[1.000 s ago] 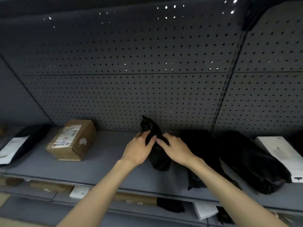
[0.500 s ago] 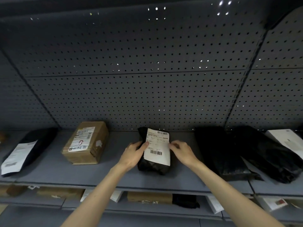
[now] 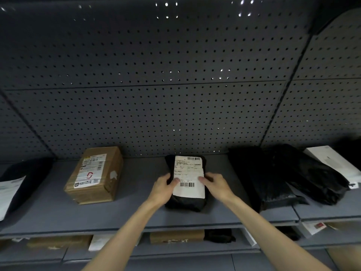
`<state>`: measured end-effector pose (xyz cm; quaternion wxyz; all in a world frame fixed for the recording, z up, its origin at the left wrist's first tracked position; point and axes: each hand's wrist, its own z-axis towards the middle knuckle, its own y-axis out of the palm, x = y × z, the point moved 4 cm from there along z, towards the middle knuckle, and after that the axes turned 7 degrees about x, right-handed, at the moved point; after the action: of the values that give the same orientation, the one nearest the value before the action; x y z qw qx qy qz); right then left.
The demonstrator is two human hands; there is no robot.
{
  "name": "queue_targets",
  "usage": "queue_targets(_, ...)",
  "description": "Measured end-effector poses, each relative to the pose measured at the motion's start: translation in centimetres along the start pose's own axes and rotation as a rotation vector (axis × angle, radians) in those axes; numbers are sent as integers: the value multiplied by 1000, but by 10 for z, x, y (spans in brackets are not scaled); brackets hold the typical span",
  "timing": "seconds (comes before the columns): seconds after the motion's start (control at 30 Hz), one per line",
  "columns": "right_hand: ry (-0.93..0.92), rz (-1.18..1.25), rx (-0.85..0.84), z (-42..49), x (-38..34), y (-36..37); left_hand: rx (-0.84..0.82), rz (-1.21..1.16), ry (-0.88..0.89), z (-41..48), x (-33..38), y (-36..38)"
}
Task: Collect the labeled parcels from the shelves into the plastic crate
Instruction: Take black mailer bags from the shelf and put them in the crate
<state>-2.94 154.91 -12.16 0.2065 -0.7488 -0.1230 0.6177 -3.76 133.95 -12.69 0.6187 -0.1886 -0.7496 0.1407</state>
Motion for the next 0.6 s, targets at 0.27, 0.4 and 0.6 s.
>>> queue_targets(0.27, -239, 144, 132, -4, -42, -19, 185, -161, 230, -3, 49, -18)
queue_targets(0.4, -344, 247, 200, -11, -76, -35, 248, -220, 326, -9, 82, -33)
queue_targets(0.6, -444, 338, 264, -20, -107, -49, 288, -289, 420, -19, 113, -45)
